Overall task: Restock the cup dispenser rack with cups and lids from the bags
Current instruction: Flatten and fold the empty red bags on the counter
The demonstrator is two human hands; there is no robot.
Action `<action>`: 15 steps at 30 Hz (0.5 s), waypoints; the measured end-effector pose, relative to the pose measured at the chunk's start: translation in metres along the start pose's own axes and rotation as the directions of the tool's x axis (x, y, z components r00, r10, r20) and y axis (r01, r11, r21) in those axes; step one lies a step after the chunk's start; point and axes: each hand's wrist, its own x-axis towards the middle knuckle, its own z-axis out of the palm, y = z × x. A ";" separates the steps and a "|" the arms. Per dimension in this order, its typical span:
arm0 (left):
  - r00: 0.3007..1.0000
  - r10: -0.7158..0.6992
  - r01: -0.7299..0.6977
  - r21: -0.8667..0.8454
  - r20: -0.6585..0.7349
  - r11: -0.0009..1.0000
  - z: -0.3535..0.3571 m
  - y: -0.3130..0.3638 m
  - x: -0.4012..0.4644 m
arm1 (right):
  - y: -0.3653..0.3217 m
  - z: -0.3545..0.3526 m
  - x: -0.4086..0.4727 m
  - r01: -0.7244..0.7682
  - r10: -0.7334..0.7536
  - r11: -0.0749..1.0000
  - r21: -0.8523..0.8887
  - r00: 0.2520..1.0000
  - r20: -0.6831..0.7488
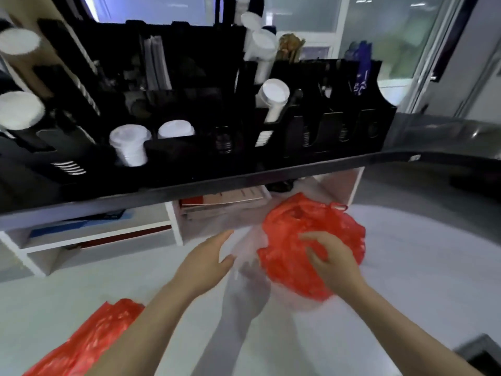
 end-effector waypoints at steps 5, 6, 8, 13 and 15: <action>0.996 -0.074 0.083 -0.181 0.054 0.980 0.052 0.043 0.033 | 0.077 -0.027 0.017 -0.142 0.147 0.987 -0.072 0.986 0.078; 0.993 -0.102 0.114 -0.237 0.062 0.965 0.062 0.049 0.037 | 0.091 -0.027 0.020 -0.153 0.164 0.984 -0.087 0.977 0.136; 0.984 -0.159 0.177 -0.332 0.081 0.926 0.081 0.059 0.045 | 0.114 -0.026 0.025 -0.165 0.184 0.981 -0.100 0.955 0.233; 0.938 -0.325 0.344 -0.470 0.122 0.813 0.108 0.060 0.054 | 0.141 -0.023 0.049 -0.229 0.240 0.971 -0.073 0.929 0.282; 0.893 -0.430 0.444 -0.431 0.134 0.786 0.115 0.056 0.056 | 0.147 -0.022 0.060 -0.218 0.239 0.971 -0.101 0.917 0.318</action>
